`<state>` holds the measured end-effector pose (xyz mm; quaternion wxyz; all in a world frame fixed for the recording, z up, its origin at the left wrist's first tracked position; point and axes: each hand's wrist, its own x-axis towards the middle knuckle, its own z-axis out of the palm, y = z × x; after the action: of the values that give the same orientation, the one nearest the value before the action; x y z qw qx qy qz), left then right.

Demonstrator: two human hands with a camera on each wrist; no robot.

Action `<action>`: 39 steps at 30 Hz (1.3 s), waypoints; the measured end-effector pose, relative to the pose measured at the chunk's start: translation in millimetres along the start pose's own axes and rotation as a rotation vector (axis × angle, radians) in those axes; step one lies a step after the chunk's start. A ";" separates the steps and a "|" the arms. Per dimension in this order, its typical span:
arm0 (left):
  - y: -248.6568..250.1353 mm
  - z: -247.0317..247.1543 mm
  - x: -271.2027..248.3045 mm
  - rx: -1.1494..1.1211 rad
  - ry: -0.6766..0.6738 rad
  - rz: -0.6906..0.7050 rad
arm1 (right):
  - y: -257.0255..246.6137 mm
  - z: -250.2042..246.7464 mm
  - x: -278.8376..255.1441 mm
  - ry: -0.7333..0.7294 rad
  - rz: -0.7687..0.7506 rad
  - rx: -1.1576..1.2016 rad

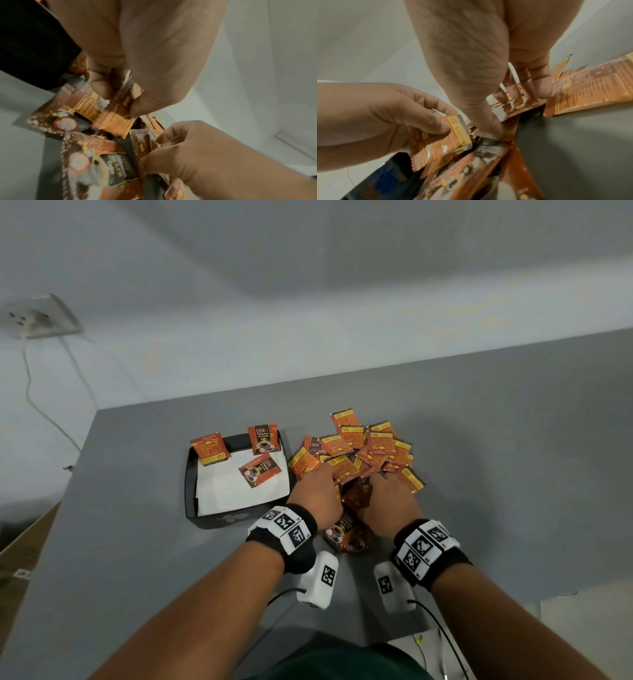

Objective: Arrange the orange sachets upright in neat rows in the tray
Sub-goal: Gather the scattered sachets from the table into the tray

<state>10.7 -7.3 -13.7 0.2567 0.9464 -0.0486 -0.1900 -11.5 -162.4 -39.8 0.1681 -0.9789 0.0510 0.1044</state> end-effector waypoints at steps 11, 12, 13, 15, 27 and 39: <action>4.0 -13.1 -9.6 -0.281 0.180 0.160 | 1.4 -35.5 5.3 0.106 0.110 0.149; 5.5 -14.4 -9.4 -0.312 0.170 0.153 | 7.2 -41.4 8.6 0.117 0.126 0.197; 5.6 -13.7 -7.8 -0.337 0.146 0.129 | 14.1 -45.1 12.6 0.131 0.137 0.234; 6.7 -10.7 -4.5 -0.385 0.096 0.089 | 25.9 -54.4 17.2 0.145 0.157 0.291; 28.1 36.3 0.7 0.031 -0.032 0.057 | 64.9 -26.9 38.2 -0.036 0.134 0.174; 27.0 29.2 4.8 -0.006 0.029 0.163 | 58.1 -19.3 49.7 0.020 0.144 0.160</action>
<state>4.1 -45.1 -25.0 0.2748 0.9412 -0.1213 -0.1548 32.7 -226.7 -51.5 0.2372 -0.9572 0.1308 0.1022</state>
